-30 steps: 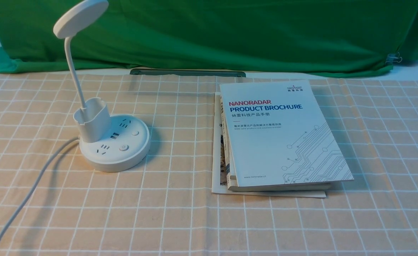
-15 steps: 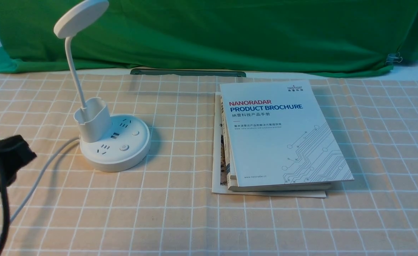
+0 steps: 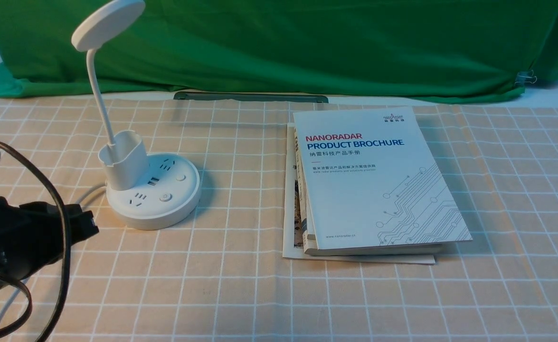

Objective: Turn on the table lamp on the light coffee tablecloth with your hand.
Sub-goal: 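Press the power button on the lamp base to turn the lamp on with the left gripper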

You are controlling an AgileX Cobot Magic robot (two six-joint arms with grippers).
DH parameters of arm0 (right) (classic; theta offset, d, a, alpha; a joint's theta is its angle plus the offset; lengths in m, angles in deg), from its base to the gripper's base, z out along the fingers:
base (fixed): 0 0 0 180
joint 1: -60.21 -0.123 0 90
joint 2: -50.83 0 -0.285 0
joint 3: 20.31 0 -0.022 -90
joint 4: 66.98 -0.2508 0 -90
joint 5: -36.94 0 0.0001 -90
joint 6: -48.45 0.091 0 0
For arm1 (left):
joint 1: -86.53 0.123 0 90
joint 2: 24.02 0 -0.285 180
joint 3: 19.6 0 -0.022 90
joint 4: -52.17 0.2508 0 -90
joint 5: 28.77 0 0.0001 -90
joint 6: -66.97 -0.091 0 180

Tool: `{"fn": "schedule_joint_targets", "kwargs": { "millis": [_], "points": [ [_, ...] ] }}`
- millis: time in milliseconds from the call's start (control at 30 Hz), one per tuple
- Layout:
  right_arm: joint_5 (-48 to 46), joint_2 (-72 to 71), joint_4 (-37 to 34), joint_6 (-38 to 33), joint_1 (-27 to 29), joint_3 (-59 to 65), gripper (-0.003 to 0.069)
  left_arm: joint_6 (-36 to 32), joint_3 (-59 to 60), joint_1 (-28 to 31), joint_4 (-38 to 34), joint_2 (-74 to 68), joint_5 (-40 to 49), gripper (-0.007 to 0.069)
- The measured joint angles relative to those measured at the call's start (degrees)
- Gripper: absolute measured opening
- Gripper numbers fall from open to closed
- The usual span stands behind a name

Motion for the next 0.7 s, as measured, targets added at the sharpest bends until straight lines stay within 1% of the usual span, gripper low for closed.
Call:
{"fn": "schedule_joint_targets", "kwargs": {
  "millis": [567, 633, 700],
  "points": [
    [0.0, 0.0, 0.0, 0.0, 0.0, 0.0, 0.0237, 0.0, 0.0, 0.0, -0.23, 0.0, 0.14, 0.0001],
    [0.0, 0.0, 0.0, 0.0, 0.0, 0.0, 0.0237, -0.04, -0.41, 0.0, -1.44, -0.29, 1.94, 0.0001],
    [0.0, 0.0, 0.0, 0.0, 0.0, 0.0, 0.0237, -1.13, -1.93, 0.0, -2.18, -1.74, 6.14, 0.0001]
  ]
}}
